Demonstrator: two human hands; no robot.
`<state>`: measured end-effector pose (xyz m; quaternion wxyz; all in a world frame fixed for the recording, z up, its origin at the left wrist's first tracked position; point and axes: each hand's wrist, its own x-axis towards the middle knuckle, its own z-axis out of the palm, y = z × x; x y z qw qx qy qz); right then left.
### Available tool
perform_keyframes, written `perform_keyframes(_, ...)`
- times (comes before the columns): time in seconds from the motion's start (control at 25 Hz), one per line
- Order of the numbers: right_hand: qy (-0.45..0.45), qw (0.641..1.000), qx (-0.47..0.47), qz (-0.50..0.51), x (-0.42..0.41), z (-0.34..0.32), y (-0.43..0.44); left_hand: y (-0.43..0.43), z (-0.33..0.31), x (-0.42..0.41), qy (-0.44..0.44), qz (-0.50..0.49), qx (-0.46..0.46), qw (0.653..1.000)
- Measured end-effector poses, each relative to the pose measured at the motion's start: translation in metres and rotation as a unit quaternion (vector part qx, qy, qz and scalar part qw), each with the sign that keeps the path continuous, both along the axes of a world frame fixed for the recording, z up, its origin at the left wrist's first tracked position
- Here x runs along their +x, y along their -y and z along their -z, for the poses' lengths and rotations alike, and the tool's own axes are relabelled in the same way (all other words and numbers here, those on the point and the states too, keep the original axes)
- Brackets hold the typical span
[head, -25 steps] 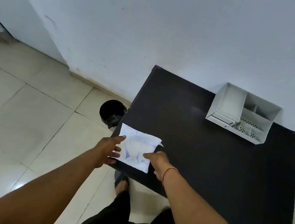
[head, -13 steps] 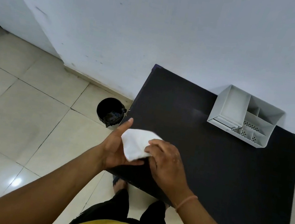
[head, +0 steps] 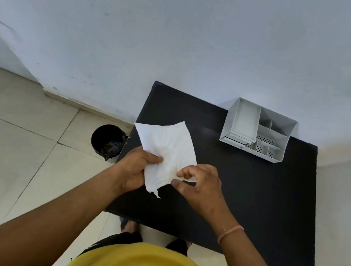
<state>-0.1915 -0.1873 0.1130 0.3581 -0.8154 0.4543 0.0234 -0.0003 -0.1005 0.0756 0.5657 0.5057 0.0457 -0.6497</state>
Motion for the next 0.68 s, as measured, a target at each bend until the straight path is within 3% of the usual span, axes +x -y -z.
perform_keyframes(0.16, -0.029, 1.000, 0.001, 0.011, 0.002, -0.007, 0.000, 0.003, -0.004, 0.000, -0.033, -0.025, -0.007, 0.999)
perform_keyframes(0.28, -0.034, 0.996, -0.083, -0.014, 0.000, -0.005, -0.004, 0.005, -0.007, 0.001, -0.052, -0.031, 0.004, 0.998)
perform_keyframes(0.44, -0.004, 0.993, -0.121, -0.011, -0.003, -0.001, -0.003, 0.001, -0.018, -0.001, -0.035, 0.095, -0.005, 0.995)
perform_keyframes(0.56, -0.033, 0.997, -0.067, -0.016, -0.006, 0.001, -0.002, 0.000, -0.016, -0.009, -0.023, 0.143, 0.015, 0.989)
perform_keyframes(0.68, 0.022, 0.986, 0.132, 0.098, -0.006, -0.004, -0.008, -0.002, -0.013, -0.017, -0.029, 0.108, 0.020, 0.994)
